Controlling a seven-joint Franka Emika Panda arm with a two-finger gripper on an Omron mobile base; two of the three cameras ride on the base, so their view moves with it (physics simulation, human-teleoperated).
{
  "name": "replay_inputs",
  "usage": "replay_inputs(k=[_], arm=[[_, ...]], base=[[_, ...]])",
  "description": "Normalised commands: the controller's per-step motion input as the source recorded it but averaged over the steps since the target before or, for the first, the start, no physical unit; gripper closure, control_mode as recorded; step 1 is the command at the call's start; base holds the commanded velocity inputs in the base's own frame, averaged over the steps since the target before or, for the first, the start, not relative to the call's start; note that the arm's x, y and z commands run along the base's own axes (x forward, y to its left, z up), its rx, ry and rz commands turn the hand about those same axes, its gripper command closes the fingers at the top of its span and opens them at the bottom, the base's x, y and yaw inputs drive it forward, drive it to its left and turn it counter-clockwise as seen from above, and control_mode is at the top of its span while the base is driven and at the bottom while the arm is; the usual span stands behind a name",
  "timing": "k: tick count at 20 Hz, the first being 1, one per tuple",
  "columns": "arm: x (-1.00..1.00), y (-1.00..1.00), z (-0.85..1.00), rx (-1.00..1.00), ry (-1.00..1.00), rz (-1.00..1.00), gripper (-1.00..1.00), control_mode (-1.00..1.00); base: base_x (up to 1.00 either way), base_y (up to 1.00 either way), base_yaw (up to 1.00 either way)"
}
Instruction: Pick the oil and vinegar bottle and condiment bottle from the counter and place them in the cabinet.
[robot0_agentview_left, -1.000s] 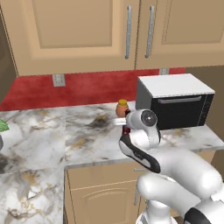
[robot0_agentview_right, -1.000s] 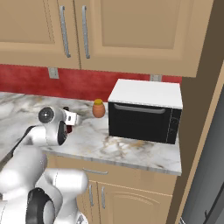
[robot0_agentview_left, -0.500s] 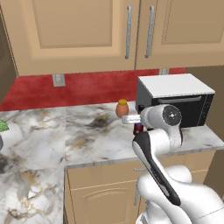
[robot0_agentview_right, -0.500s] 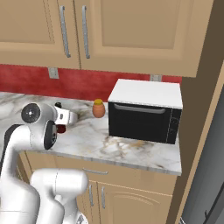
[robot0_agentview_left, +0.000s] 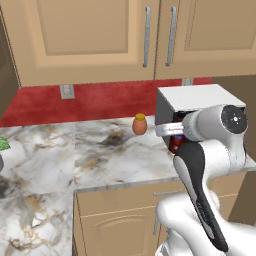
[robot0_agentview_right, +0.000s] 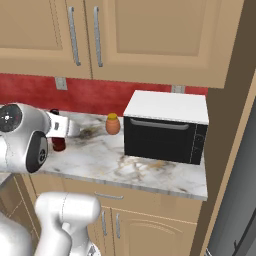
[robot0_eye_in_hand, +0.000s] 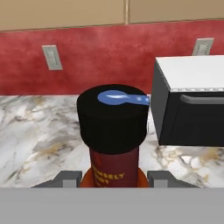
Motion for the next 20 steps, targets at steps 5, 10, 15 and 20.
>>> replay_inputs(k=[5, 10, 15, 20], arm=[[-0.69, -0.03, 0.31, 0.00, -0.18, 0.02, 1.00, -1.00], [-0.35, 0.00, 0.04, 0.02, -0.23, 0.01, 1.00, -1.00], [-0.01, 0.00, 0.00, 0.00, 0.00, 0.00, 1.00, -1.00], [-0.27, 0.00, -0.02, 0.00, -0.04, 0.01, 1.00, 1.00]], base=[[0.00, 0.00, 0.00], [0.00, 0.00, 0.00], [0.00, 0.00, 0.00], [-0.14, -0.01, 0.01]])
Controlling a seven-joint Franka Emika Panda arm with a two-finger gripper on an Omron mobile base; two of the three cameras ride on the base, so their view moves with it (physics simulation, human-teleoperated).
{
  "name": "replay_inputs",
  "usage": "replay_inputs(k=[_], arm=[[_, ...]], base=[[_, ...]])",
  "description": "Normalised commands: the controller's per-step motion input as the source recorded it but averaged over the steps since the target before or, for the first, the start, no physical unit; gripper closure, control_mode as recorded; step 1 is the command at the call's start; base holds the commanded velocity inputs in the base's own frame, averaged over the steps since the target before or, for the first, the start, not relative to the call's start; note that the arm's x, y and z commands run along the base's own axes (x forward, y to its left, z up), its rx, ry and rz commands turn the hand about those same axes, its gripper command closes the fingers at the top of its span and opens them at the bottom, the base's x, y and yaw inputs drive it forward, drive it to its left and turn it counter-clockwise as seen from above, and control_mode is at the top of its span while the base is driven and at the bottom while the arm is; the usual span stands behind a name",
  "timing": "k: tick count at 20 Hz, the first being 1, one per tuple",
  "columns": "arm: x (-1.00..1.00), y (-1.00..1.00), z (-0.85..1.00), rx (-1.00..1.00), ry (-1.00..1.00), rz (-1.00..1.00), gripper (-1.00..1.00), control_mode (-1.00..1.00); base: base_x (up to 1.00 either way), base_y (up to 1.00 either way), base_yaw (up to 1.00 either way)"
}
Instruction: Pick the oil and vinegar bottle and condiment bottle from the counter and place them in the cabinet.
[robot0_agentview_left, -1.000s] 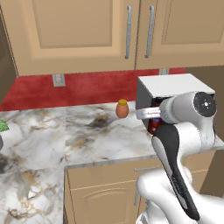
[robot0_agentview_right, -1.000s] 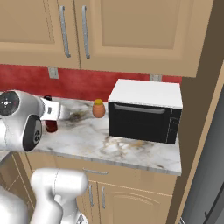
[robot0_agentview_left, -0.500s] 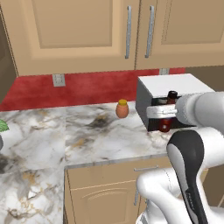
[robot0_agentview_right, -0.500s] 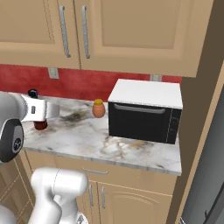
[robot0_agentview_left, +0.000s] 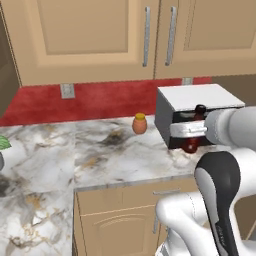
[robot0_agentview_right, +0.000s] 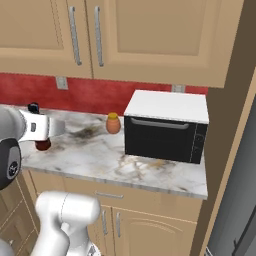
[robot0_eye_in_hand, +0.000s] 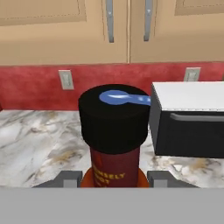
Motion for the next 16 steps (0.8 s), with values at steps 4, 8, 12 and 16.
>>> replay_inputs(k=[4, 8, 12, 16], arm=[[0.00, 0.00, 0.00, 0.00, 0.00, 0.00, 1.00, 1.00], [0.00, 0.00, 0.00, 0.00, 0.00, 0.00, 1.00, 1.00], [0.00, 0.00, 0.00, 0.00, 0.00, 0.00, 1.00, 1.00], [0.00, 0.00, 0.00, 0.00, 0.00, 0.00, 1.00, 1.00]], base=[[-0.88, -0.11, 0.07], [-0.98, -0.14, 0.08], [-1.00, -0.24, 0.07], [-1.00, -0.33, 0.05]])
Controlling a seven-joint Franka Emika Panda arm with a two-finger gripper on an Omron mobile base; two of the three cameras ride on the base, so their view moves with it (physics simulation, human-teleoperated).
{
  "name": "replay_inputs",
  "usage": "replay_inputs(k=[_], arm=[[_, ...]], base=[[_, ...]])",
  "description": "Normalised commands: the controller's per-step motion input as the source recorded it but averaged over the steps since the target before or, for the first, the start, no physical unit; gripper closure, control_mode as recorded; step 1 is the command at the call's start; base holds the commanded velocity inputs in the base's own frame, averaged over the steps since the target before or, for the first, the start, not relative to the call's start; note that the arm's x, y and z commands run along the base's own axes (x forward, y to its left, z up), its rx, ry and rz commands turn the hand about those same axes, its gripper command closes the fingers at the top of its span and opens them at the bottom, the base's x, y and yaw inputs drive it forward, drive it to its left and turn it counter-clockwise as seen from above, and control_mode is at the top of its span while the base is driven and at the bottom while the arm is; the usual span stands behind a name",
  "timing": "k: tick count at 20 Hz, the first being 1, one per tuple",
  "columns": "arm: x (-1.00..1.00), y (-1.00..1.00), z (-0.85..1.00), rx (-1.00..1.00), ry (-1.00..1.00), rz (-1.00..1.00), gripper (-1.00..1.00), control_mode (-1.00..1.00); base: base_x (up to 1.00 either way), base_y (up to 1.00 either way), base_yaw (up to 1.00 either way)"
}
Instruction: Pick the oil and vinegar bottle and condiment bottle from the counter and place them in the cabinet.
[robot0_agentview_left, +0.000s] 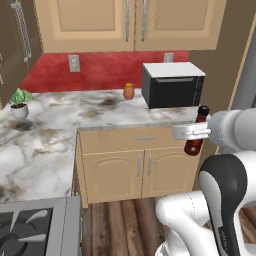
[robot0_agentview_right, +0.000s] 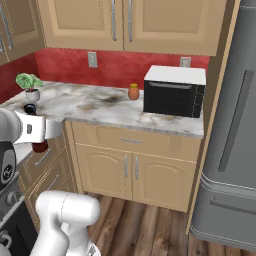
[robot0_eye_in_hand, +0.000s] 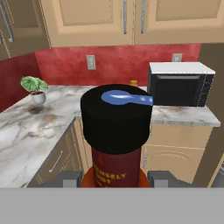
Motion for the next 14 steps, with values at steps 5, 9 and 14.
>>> replay_inputs(k=[5, 9, 14], arm=[[0.00, 0.00, 0.00, 0.00, 0.00, 0.00, 1.00, 1.00], [0.00, 0.00, 0.00, 0.00, 0.00, 0.00, 1.00, 1.00], [0.00, 0.00, 0.00, 0.00, 0.00, 0.00, 1.00, 1.00]], base=[[-0.93, -0.58, 0.01], [-0.54, -0.92, 0.00], [-0.46, -1.00, 0.00]])
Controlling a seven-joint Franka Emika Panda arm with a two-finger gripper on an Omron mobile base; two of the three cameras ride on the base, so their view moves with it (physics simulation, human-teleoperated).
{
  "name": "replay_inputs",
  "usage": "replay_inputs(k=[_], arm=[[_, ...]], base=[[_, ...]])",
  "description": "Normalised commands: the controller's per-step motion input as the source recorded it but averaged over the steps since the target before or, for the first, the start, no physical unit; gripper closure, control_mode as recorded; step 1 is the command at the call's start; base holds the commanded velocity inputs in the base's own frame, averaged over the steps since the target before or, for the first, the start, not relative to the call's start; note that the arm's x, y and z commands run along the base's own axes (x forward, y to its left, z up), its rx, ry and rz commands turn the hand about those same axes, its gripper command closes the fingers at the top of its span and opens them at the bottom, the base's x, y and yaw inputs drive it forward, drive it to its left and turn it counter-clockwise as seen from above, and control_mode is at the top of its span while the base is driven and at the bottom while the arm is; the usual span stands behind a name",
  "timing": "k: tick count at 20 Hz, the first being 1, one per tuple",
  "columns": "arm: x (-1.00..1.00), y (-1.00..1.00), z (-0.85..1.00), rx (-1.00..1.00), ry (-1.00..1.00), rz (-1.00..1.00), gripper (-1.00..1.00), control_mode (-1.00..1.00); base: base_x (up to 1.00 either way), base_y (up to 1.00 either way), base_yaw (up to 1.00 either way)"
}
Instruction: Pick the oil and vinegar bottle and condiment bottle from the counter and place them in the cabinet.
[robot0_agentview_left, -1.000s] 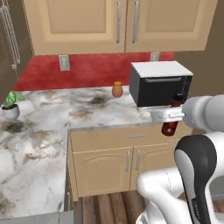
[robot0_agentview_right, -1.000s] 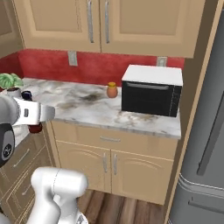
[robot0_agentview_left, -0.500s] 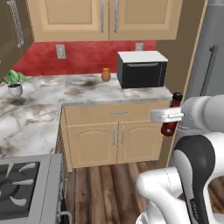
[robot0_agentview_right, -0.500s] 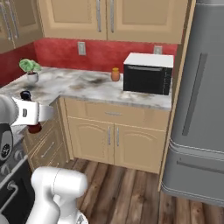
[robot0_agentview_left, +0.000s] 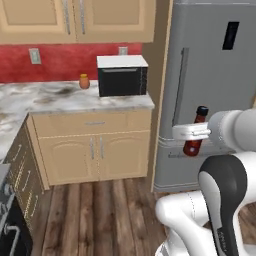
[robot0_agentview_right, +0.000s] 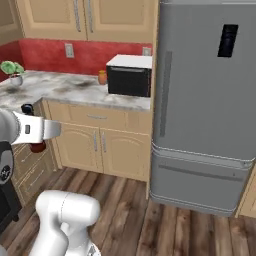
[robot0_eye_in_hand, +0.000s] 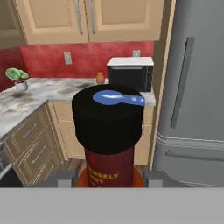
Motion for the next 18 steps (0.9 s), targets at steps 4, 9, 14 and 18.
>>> replay_inputs(k=[4, 9, 14, 18], arm=[[0.00, 0.00, 0.00, 0.00, 0.00, 0.00, 1.00, 1.00], [0.00, 0.00, 0.00, 0.00, 0.00, 0.00, 1.00, 1.00], [0.00, 0.00, 0.00, 0.00, 0.00, 0.00, 1.00, 1.00], [0.00, 0.00, 0.00, 0.00, 0.00, 0.00, 1.00, 1.00]], base=[[-0.35, -1.00, 0.00], [-0.34, -1.00, 0.00], [-0.52, -0.99, 0.00], [-0.65, -0.97, 0.00]])
